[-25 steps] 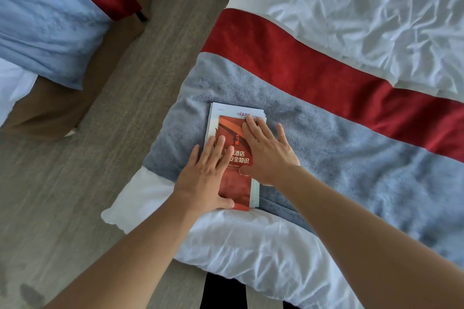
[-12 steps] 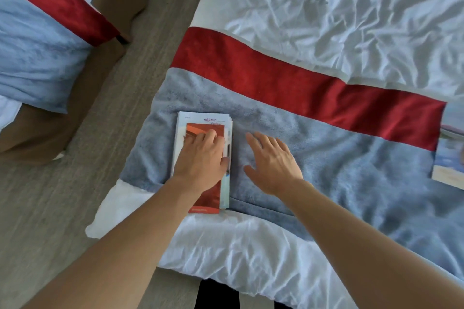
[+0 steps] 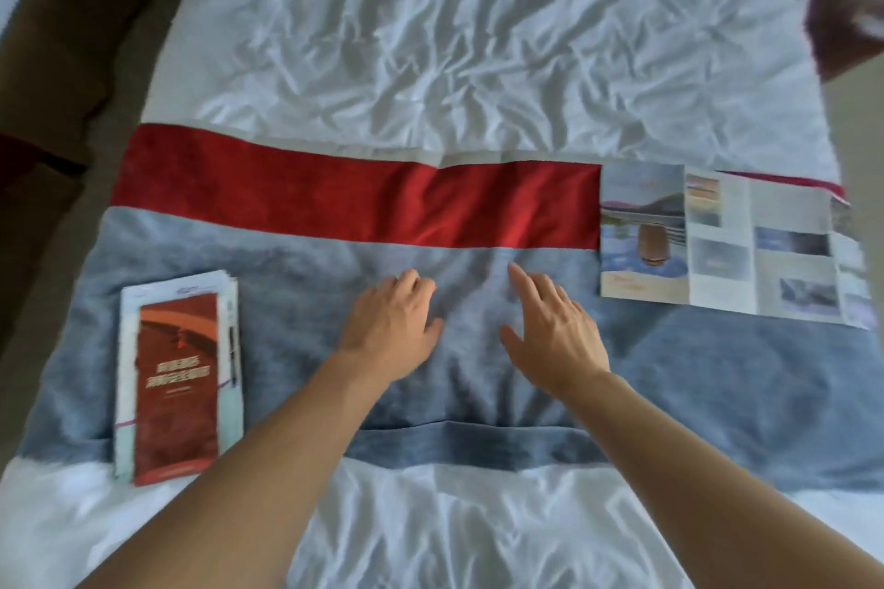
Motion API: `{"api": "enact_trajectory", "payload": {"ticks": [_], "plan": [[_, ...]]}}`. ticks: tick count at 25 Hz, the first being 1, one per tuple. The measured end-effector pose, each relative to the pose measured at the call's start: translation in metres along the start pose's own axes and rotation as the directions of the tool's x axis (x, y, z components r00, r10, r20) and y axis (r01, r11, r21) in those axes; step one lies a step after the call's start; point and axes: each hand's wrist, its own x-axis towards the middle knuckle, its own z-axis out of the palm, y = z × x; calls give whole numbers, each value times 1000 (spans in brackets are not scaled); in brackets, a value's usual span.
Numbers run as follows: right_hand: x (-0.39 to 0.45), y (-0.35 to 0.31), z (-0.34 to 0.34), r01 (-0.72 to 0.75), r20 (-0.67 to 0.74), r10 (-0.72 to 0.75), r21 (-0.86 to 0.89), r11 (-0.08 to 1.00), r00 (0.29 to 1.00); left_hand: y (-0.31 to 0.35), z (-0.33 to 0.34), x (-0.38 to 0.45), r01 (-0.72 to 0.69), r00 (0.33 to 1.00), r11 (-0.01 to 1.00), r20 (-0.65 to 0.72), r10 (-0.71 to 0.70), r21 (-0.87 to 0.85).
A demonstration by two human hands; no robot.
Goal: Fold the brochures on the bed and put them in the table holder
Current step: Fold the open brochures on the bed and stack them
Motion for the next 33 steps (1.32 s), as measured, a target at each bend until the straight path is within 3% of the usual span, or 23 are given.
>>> {"api": "enact_trajectory", "payload": {"ticks": [12,18,26,30,33], "plan": [[-39,216,-17,-361,-105,359,-1,933,927,188,49,93,-175,975,985,141,172,7],[-35,248,-4,-461,-88,458,-15,887,885,223,60,118,-241,942,971,240,233,2],[-12,255,6,-478,-145,480,49,877,865,236,83,150,-347,916,937,205,345,-25],[1,253,8,-416,-299,430,110,902,852,235,85,155,-359,916,929,159,369,-87],[2,246,7,-413,-402,458,198,889,792,233,82,153,-373,918,922,101,383,-102]]}}
